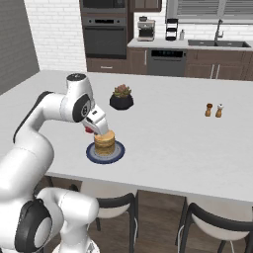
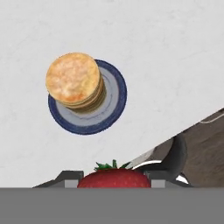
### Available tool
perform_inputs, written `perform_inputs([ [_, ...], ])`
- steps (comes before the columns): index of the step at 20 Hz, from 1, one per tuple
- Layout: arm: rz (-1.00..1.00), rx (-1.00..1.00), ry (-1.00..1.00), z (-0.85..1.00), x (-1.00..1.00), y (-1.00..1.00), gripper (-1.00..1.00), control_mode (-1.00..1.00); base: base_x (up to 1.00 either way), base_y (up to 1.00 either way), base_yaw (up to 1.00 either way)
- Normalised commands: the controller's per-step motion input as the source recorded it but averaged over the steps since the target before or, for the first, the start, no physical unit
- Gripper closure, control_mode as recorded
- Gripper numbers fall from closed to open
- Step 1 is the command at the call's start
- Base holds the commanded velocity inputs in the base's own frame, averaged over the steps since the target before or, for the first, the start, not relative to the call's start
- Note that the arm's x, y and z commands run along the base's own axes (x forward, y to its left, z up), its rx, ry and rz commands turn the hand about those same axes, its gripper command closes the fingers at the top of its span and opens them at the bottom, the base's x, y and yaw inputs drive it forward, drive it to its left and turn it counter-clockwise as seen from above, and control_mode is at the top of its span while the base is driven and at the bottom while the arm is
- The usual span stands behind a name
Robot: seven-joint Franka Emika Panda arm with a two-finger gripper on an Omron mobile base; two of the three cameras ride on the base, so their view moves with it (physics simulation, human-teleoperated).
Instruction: Take the strawberry from the fridge and place it on top of the pancake, located on the dining counter.
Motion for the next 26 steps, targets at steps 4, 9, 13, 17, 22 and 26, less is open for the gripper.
perform_inputs([
  [4,0.00,0.00,0.00,-0.27,0.44,0.09,1.00,-1.00,0.00,0.00,0.00],
  [9,0.00,-0.01,0.00,-0.33,0.42,0.06,1.00,-1.00,0.00,0.00,0.00],
  [13,0.00,0.00,0.00,-0.29,0.42,0.00,1.00,-1.00,0.00,0.00,0.00],
  [17,0.00,0.00,0.00,-0.25,0.44,0.00,1.00,-1.00,0.00,0.00,0.00],
  [22,0.00,0.00,0.00,-0.24,0.44,0.00,1.00,-1.00,0.00,0.00,0.00],
  [26,0.00,0.00,0.00,-0.22,0.44,0.00,1.00,-1.00,0.00,0.00,0.00],
])
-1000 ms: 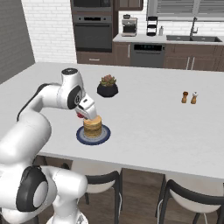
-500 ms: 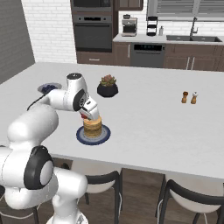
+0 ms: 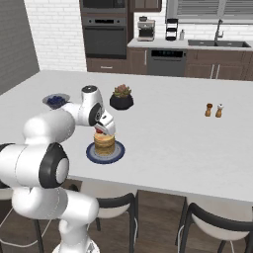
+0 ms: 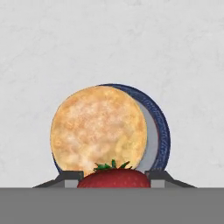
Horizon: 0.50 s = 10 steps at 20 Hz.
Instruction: Take the strawberry from the fridge and place it on top of the pancake, located on the dining counter.
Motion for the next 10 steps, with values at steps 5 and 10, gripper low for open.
perform_inputs([
  [5,0.00,-0.01,0.00,-0.25,0.21,0.01,1.00,-1.00,0.00,0.00,0.00],
  [10,0.00,-0.01,0.00,-0.30,0.19,0.01,1.00,-1.00,0.00,0.00,0.00],
])
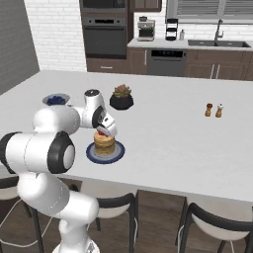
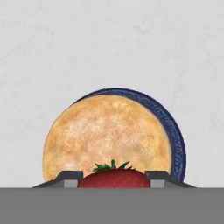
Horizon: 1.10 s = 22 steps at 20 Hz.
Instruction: Take the strawberry from the fridge and place it on top of the pancake, located on the dining counter.
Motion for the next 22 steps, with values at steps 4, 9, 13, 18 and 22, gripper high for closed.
perform_inputs([
  [4,0.00,-0.02,0.00,-0.30,0.20,0.02,1.00,-1.00,0.00,0.00,0.00],
  [9,0.00,-0.01,0.00,-0.17,0.18,0.01,1.00,-1.00,0.00,0.00,0.00],
  [13,0.00,0.00,0.00,0.00,0.01,0.00,1.00,-1.00,0.00,0.00,0.00],
  [18,0.00,0.00,0.00,0.00,0.00,0.00,1.00,-1.00,0.00,0.00,0.00],
  [22,0.00,0.00,0.00,-0.01,0.00,0.00,1.00,-1.00,0.00,0.00,0.00],
])
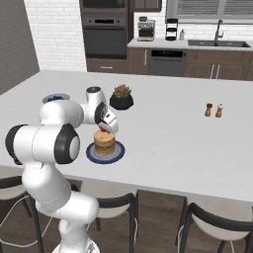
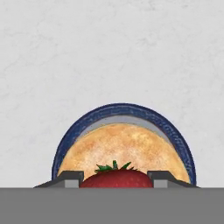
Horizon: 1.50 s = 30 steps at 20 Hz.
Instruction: Take the strawberry from the fridge and place it on top of the pancake, located on the dining counter.
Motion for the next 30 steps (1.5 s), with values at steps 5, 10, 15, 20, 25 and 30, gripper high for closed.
perform_inputs([
  [5,0.00,0.00,0.00,-0.16,0.00,0.00,1.00,-1.00,0.00,0.00,0.00],
  [10,0.00,0.00,0.00,-0.22,-0.01,0.00,1.00,-1.00,0.00,0.00,0.00],
  [15,0.00,0.00,0.00,-0.23,0.00,0.01,1.00,-1.00,0.00,0.00,0.00],
  [20,0.00,-0.01,0.00,-0.24,-0.05,0.04,-1.00,-1.00,0.00,0.00,0.00],
  [25,0.00,0.00,0.00,-0.12,-0.16,0.00,-1.00,-1.00,0.00,0.00,0.00],
  [30,0.00,0.00,0.00,-0.05,-0.17,0.00,-1.00,-1.00,0.00,0.00,0.00],
])
